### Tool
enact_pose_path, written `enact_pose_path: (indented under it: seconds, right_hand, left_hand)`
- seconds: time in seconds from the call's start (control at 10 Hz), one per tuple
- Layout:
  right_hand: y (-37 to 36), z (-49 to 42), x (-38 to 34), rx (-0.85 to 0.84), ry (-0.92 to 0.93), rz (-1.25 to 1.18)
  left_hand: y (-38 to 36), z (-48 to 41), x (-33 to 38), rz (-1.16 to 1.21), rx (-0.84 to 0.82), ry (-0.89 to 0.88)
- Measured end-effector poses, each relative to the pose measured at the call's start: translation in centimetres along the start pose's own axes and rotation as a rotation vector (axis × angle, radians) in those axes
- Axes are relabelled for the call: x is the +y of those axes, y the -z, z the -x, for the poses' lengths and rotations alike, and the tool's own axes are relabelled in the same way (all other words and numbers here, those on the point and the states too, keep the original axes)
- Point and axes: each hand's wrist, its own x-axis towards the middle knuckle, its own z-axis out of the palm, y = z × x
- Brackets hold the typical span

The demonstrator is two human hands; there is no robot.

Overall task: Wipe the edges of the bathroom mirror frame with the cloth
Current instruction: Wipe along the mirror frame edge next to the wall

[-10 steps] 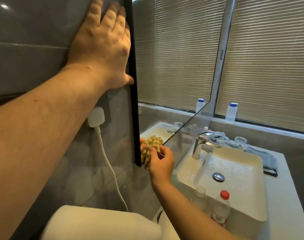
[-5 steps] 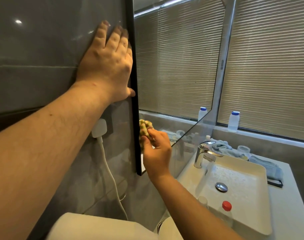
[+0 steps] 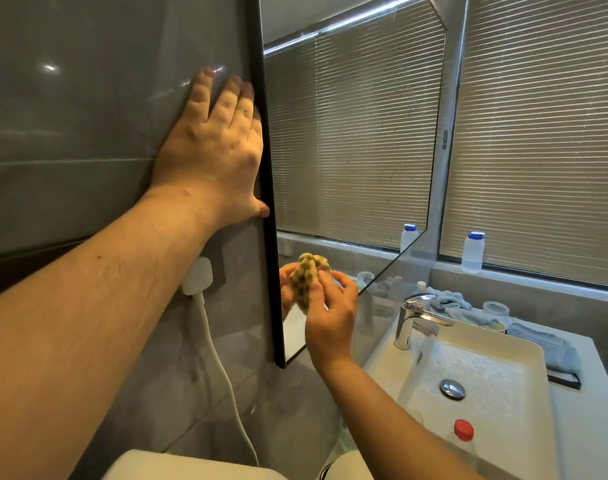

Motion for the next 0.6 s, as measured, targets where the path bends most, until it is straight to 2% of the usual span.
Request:
enact_pose_path:
  seconds: [0.1, 0.3, 0.4, 0.5, 0.6]
  right_hand:
    - [-0.9, 1.1, -1.3, -0.044, 0.183, -0.018]
    - [-1.6, -0.9, -0.8, -0.011, 0.310, -0.012]
    - [-1.9, -2.7, 0.5, 0.019, 0.232, 0.010]
    - [-1.7, -6.2, 2.2, 0.106, 0.068, 0.012]
    - [-1.5, -9.2, 3.7, 0.167, -0.036, 0.080]
  left_hand:
    - [-0.1, -0.1, 0.0, 0.012, -0.009, 0.001]
    - [0.3, -0.1, -0.3, 0.048, 0.015, 0.020]
    - [0.2, -0.1, 0.8, 0.014, -0.014, 0.036]
    - [0.3, 0.0, -1.2, -0.042, 0.012, 0.024]
    - [-2.6, -0.2, 4.0, 0.093, 0.021, 0.010]
